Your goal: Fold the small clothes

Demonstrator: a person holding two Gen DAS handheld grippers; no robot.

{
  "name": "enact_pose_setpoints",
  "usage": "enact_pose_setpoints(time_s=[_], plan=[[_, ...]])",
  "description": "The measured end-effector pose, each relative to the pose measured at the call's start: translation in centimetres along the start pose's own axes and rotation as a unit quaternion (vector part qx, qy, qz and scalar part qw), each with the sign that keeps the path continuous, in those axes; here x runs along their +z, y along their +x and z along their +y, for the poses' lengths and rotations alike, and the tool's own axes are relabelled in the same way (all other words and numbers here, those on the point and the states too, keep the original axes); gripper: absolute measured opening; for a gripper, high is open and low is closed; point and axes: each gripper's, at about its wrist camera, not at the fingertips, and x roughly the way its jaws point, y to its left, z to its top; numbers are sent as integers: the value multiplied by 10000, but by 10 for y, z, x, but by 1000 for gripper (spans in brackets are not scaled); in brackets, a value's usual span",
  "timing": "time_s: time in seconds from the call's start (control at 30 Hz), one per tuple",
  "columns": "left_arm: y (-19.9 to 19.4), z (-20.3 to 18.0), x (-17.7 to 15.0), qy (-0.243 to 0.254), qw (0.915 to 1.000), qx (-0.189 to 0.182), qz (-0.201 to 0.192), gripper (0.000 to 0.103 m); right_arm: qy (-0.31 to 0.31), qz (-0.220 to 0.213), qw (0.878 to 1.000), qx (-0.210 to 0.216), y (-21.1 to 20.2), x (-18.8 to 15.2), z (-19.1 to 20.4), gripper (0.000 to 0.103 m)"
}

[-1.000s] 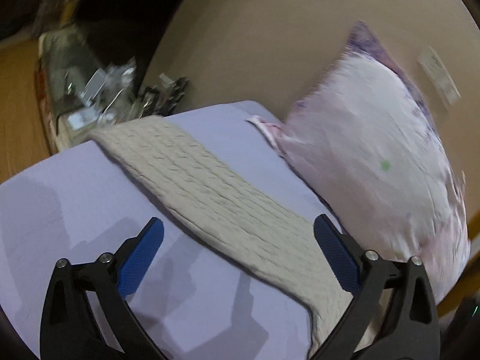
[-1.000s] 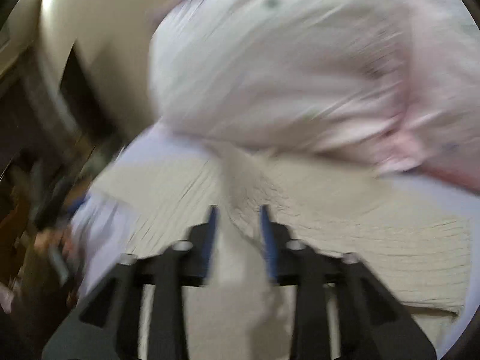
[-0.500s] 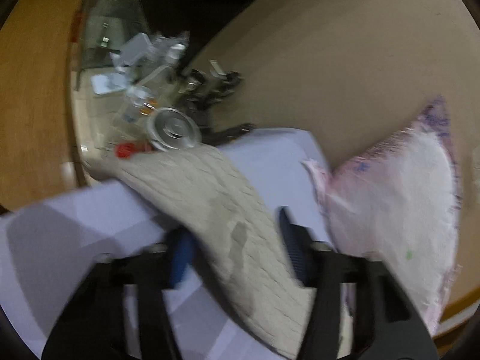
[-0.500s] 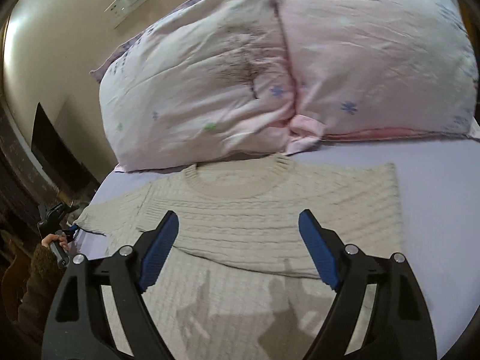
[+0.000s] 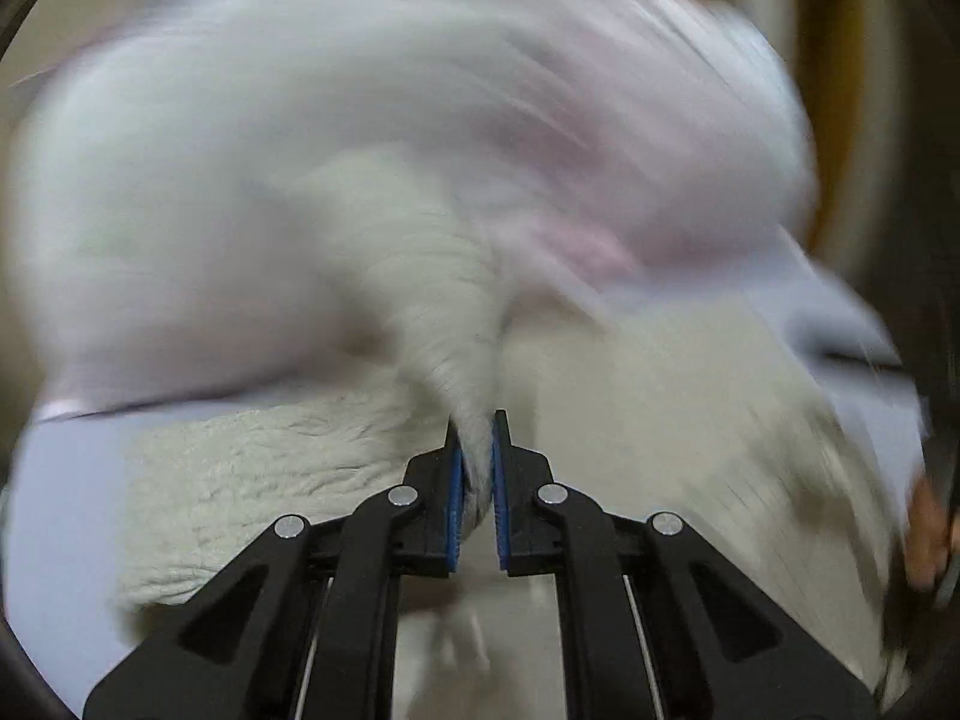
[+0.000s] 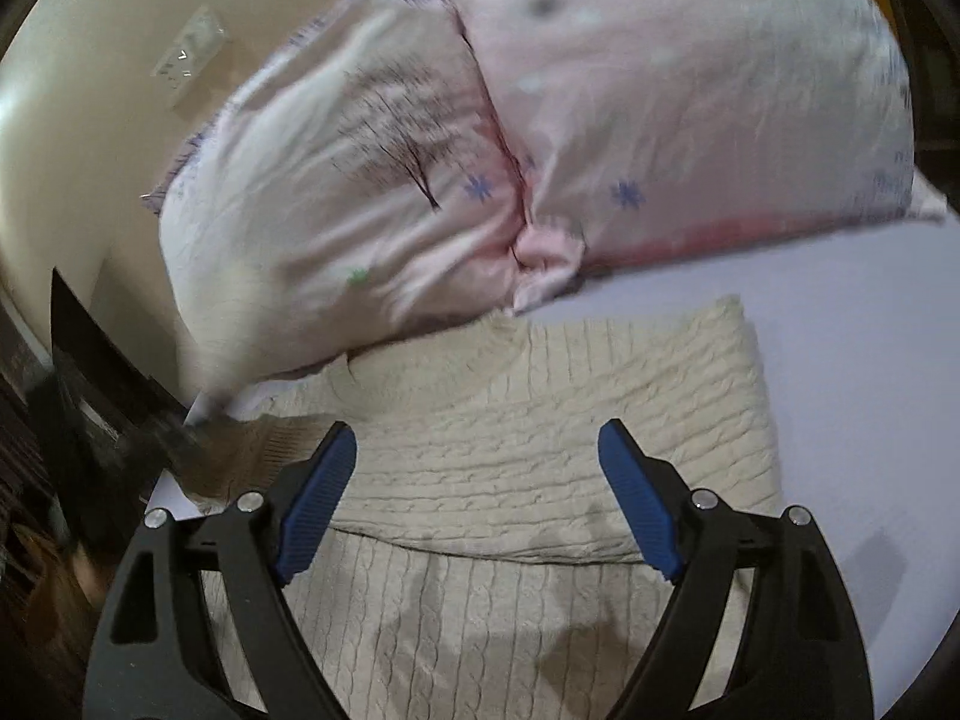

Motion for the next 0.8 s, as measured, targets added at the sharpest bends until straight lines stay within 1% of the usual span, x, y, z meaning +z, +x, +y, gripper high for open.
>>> enact_pose_setpoints(time_s=[0.07,0.13,0.17,0.2,0.27,0.33,0.37,0.4,0.43,0.5,0.53,0.57,0.6,0.63,0.67,0.73,0.77,0.8], plan=[[20,-38,-13,449,9982,-181,351,10,208,199,9996,-73,5,2,-15,75],[12,-45,-22,521,9982,-121,275,16,438,367,9983,-68,3,4,-29,70],[-3,-36,-26,376,9989,-227,178,23,507,399,9979,-71,2,5,-34,68],[-20,-22,-31,98,9994,-318,54,35,599,432,9972,-81,1,5,-41,67],[-47,3,-42,-286,9991,-275,-126,48,794,546,9953,-66,5,5,-49,62],[-70,33,-57,-587,9981,-123,-171,49,937,795,9924,-53,14,2,-53,56],[-85,49,-74,-831,9965,3,-117,49,948,886,9915,-96,16,-1,-53,55],[-90,57,-83,-956,9954,60,-78,49,940,955,9908,-171,17,-3,-53,55],[-99,69,-99,-1163,9931,125,-16,49,896,949,9911,-258,17,-6,-52,53],[-115,93,-126,-1663,9858,220,66,51,829,900,9918,-375,13,-8,-48,49],[-125,106,-142,-2000,9796,165,80,51,764,881,9922,-443,13,-8,-46,42],[-132,117,-150,-2216,9750,101,90,53,570,921,9927,-536,16,-8,-39,17],[-137,123,-161,-2435,9698,21,104,54,422,973,9931,-495,18,-8,-34,7],[-140,125,-167,-2545,9670,-63,101,55,344,882,9938,-577,17,-7,-30,7],[-142,129,-174,-2645,9642,-181,71,56,316,587,9955,-671,9,-1,-28,7],[-144,130,-185,-2753,9608,-337,36,57,389,199,9959,-787,-3,10,-30,7],[-144,131,-189,-2777,9598,-404,45,58,380,173,9954,-861,-6,13,-31,7],[-144,130,-194,-2784,9592,-489,64,58,345,234,9953,-871,-8,13,-32,7]])
